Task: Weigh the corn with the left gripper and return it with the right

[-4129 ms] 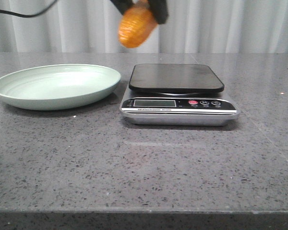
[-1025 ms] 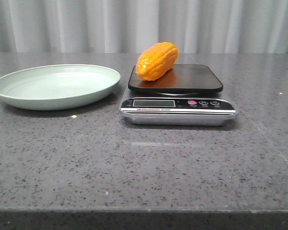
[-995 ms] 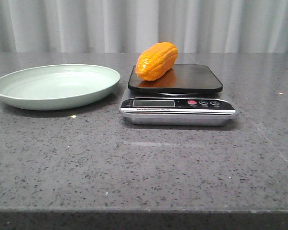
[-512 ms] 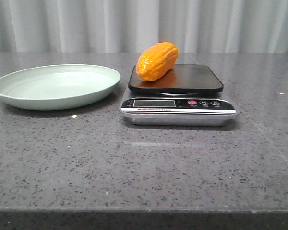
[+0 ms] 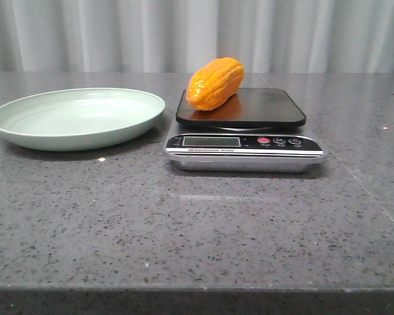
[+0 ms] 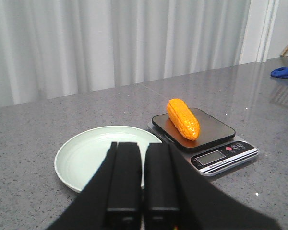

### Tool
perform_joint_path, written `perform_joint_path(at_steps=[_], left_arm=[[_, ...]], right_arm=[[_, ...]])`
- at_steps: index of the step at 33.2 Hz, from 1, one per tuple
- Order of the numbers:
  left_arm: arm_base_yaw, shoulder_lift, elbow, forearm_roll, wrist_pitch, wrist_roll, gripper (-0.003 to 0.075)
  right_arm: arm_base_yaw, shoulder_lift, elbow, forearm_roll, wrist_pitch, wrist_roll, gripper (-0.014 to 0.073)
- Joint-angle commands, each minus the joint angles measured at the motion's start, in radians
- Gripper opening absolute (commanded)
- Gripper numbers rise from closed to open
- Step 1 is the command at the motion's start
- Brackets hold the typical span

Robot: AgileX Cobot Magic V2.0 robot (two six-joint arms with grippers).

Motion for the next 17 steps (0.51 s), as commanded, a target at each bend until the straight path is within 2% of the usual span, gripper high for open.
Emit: perform_joint_path(at_steps=[1,4,7,12,17], left_arm=[[-0.007,0.016,-0.025,0.005,-0.073,0.003,0.0134],[-0.007,0.016,-0.025,0.005,-0.073,0.003,0.0134],[-0.007,0.016,-0.025,0.005,-0.073,0.003,0.0134],[-0.007,0.016,-0.025,0.005,-0.073,0.003,0.0134],[-0.007,0.016,-0.025,0.005,-0.073,0.003,0.0134]], right_arm=[[0.021,0.065,-0.072,0.005,-0.057,-0.017,0.0327],[0.049,0.141,-0.133,0.005,-0.016,-0.017,0.0496],[0.091,0.24,-0.211,0.01,0.055,-0.017,0.061],[0.191,0.403,-0.347,0.047,0.16,-0.017,0.0609],[0.345,0.582,-0.471,0.047,0.201,-0.017,0.0609]])
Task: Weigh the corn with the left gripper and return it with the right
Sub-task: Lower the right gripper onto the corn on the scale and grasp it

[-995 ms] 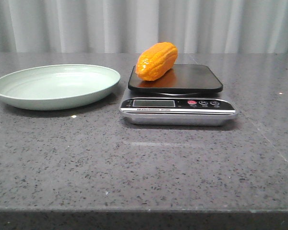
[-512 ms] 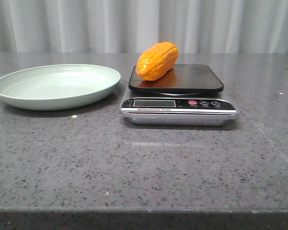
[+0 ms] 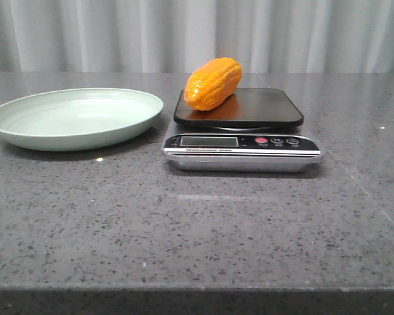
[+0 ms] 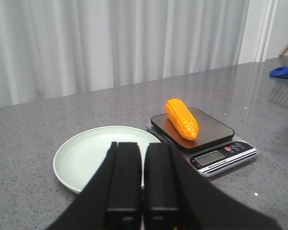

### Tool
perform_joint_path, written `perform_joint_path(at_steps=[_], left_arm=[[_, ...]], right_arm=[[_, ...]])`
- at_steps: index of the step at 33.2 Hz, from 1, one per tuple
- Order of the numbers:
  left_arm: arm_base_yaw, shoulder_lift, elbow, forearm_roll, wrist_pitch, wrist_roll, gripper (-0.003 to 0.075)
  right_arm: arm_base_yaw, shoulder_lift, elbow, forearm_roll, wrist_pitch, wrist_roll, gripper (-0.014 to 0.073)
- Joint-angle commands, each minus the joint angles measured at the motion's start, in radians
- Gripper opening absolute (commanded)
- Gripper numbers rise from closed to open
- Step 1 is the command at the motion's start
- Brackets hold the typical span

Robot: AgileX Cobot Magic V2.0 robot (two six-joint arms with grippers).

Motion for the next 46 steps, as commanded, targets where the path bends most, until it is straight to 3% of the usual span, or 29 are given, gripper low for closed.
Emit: perform_joint_path(at_steps=[1,6,9,13,19,24,32,38,42,46], left_arm=[[-0.007,0.016,-0.025,0.005,-0.073,0.003,0.0134],[-0.007,0.016,-0.025,0.005,-0.073,0.003,0.0134],[-0.007,0.016,-0.025,0.005,-0.073,0.003,0.0134],[-0.007,0.016,-0.025,0.005,-0.073,0.003,0.0134],[-0.007,0.016,-0.025,0.005,-0.073,0.003,0.0134],[-0.007,0.016,-0.025,0.005,-0.073,0.003,0.0134],[-0.007,0.016,-0.025,0.005,-0.073,0.003,0.0134],[-0.007,0.016,-0.025,0.005,-0.073,0.003,0.0134],[-0.007,0.016,-0.025,0.005,-0.073,0.003,0.0134],[-0.007,0.016,-0.025,0.005,-0.073,0.003,0.0134]], right_arm=[[0.1,0.12,-0.114,0.01,-0.038,-0.013,0.0609],[0.209,0.341,-0.279,0.01,0.022,-0.006,0.0609],[0.219,0.469,-0.397,0.01,0.113,0.05,0.0609],[0.218,0.62,-0.592,-0.04,0.257,0.206,0.0609],[0.239,0.812,-0.836,-0.213,0.467,0.552,0.0609],[0.295,0.946,-1.01,-0.344,0.601,0.717,0.0609],[0.314,1.115,-1.188,-0.405,0.77,0.785,0.0609],[0.313,1.175,-1.208,-0.437,0.825,0.786,0.0607],[0.313,1.206,-1.208,-0.436,0.83,0.786,0.0495],[0.313,1.215,-1.208,-0.431,0.815,0.785,0.0281]])
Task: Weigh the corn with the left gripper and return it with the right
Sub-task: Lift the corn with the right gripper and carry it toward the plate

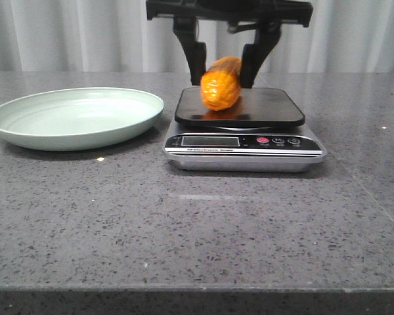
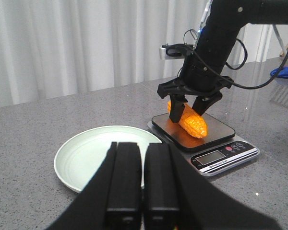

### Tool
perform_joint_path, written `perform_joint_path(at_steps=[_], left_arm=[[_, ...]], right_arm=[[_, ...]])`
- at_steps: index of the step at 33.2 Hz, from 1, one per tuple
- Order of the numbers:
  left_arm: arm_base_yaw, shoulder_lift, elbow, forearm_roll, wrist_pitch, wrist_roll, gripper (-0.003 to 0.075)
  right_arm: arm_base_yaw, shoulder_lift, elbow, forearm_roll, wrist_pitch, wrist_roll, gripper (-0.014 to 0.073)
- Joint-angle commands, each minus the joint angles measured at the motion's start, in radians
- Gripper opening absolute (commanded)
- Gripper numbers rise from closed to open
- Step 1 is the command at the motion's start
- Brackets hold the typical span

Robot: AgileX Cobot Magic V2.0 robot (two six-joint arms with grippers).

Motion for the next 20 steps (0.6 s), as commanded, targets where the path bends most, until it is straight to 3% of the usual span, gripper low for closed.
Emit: perform_joint_path(at_steps=[1,3,11,15,20], left_arm=[[-0.007,0.016,-0.025,0.005,-0.073,0.003,0.0134],[-0.007,0.016,-0.025,0.005,-0.073,0.003,0.0134],[-0.007,0.016,-0.025,0.005,-0.073,0.003,0.0134],[-0.007,0.016,-0.025,0.005,-0.073,0.003,0.0134],[-0.007,0.016,-0.025,0.005,-0.073,0.003,0.0134]], right_arm=[[-0.002,-0.052,-0.033,-0.026,-0.018,0.0,0.0232],[-0.002,-0.054,-0.043,-0.012,-0.038,-0.002,0.0195],[0.052,-0.053,-0.09,0.176,-0.244,-0.194,0.0193],[0.086,-0.034,-0.094,0.19,-0.329,-0.214,0.0197],[0.103,0.024,-0.126,0.2,-0.318,-0.214,0.0327]])
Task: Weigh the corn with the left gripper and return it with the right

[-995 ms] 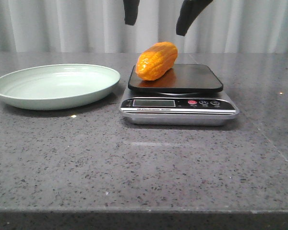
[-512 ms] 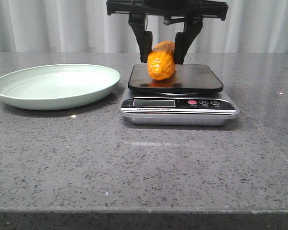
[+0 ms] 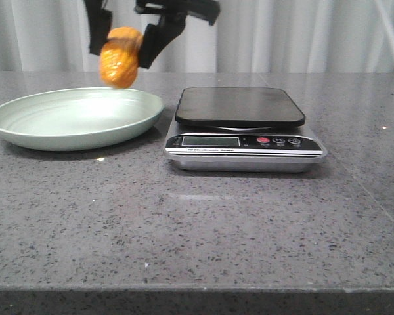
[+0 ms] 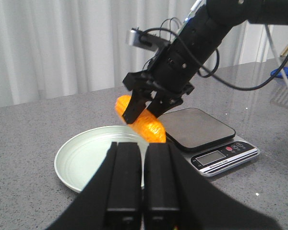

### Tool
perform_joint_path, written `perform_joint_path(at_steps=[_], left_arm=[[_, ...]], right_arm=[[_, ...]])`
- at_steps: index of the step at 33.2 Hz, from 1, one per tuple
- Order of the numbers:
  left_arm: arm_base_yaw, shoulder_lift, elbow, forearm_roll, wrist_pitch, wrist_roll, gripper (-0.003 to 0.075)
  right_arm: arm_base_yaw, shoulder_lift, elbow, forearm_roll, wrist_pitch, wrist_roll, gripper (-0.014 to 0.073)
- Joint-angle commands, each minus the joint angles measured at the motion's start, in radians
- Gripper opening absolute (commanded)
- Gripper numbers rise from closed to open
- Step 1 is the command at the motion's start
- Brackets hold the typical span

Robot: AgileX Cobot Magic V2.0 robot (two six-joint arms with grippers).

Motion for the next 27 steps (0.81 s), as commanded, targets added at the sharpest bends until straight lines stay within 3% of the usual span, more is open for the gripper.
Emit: perform_joint_path(at_steps=[1,7,13,21,27], left_arm=[[-0.007,0.016,-0.025,0.005,-0.073,0.003,0.0134],[-0.007,0.016,-0.025,0.005,-0.073,0.003,0.0134],[-0.007,0.016,-0.025,0.005,-0.073,0.003,0.0134],[-0.007,0.016,-0.025,0.005,-0.073,0.003,0.0134],[-0.007,0.016,-0.025,0.005,-0.073,0.003,0.0134]], right_arm=[[0.005,-0.013,-0.058,0.004,-0.034,-0.019,0.0372],[0.012,0.018,-0.082,0.028,-0.019,-0.023,0.0538],[0.012,0.018,-0.124,0.06,0.015,-0.023,0.0543],[-0.001,-0.001,-0.229,0.048,0.164,-0.029,0.0543],[-0.016,-0.073,-0.253,-0.01,0.254,-0.111,0.0543]])
